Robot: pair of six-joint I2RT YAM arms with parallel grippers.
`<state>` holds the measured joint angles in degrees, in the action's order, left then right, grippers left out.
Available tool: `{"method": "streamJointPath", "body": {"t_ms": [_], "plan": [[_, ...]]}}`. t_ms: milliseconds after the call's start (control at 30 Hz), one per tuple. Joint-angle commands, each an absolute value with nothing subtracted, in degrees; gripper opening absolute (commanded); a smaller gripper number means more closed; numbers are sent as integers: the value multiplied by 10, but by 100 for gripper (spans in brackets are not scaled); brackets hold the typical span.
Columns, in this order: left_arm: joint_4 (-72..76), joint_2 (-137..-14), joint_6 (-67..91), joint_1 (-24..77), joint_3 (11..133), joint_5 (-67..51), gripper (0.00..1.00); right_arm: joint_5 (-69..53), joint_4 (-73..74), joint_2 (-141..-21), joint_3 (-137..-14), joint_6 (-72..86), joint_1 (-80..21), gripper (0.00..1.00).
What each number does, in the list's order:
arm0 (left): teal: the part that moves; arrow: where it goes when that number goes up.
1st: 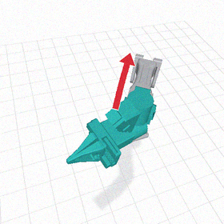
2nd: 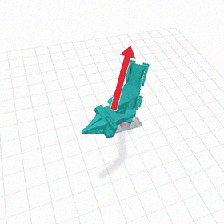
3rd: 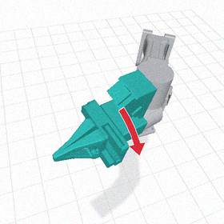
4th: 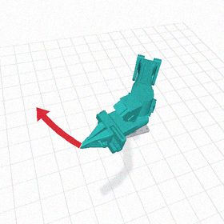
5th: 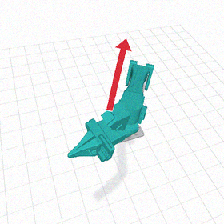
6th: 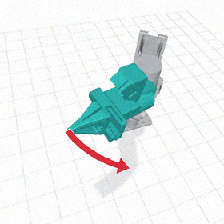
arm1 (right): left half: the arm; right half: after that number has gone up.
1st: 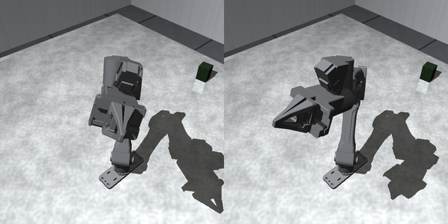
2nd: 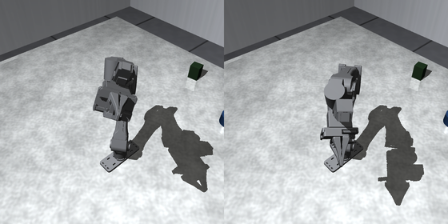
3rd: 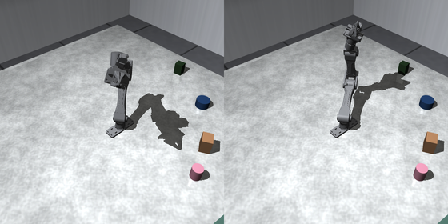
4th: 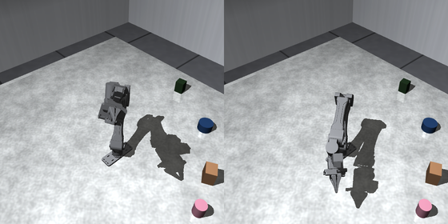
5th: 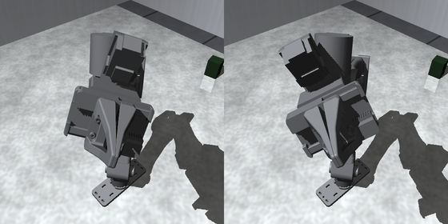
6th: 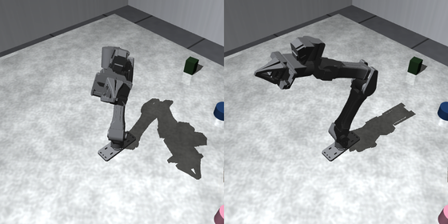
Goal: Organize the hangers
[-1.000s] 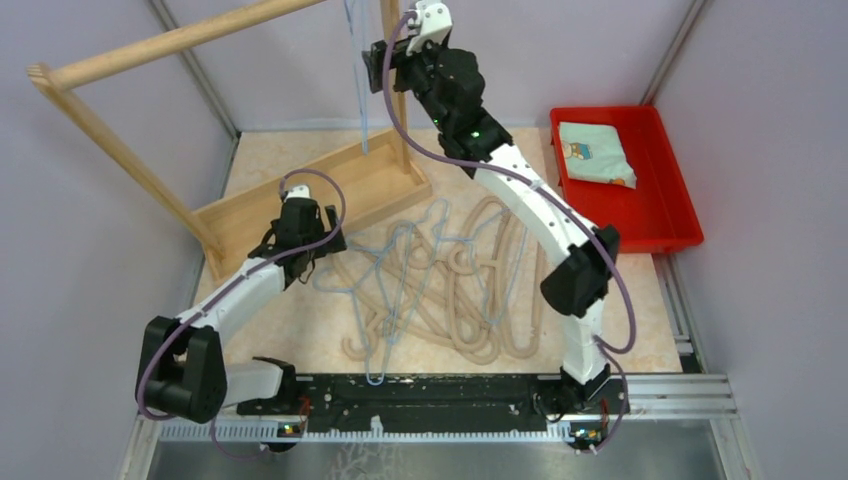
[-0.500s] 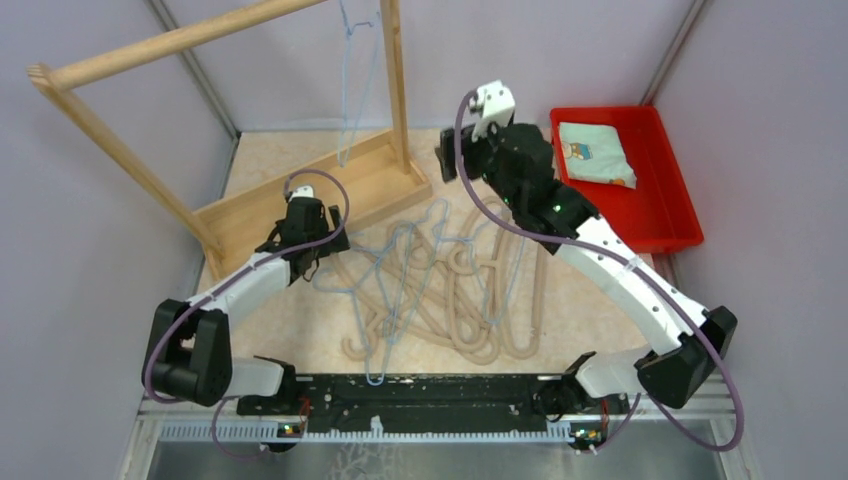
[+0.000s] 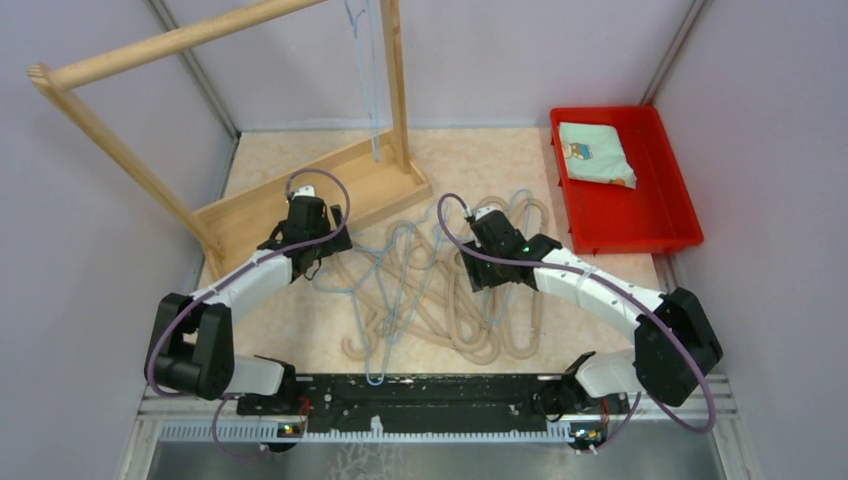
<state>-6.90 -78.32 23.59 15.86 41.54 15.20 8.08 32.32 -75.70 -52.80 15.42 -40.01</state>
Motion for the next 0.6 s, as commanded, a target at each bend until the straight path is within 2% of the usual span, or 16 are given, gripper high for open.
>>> {"method": "streamJointPath", "body": {"t_ms": [0,133,567], "plan": [[-79,-783,239,155,432,141,100,41,287,-742,-491,205,-404,58],[-86,-774,243,156,425,141,100,29,283,-764,-475,214,-404,54],[-94,-737,246,156,391,154,100,41,258,-803,-453,221,-404,50]]}}
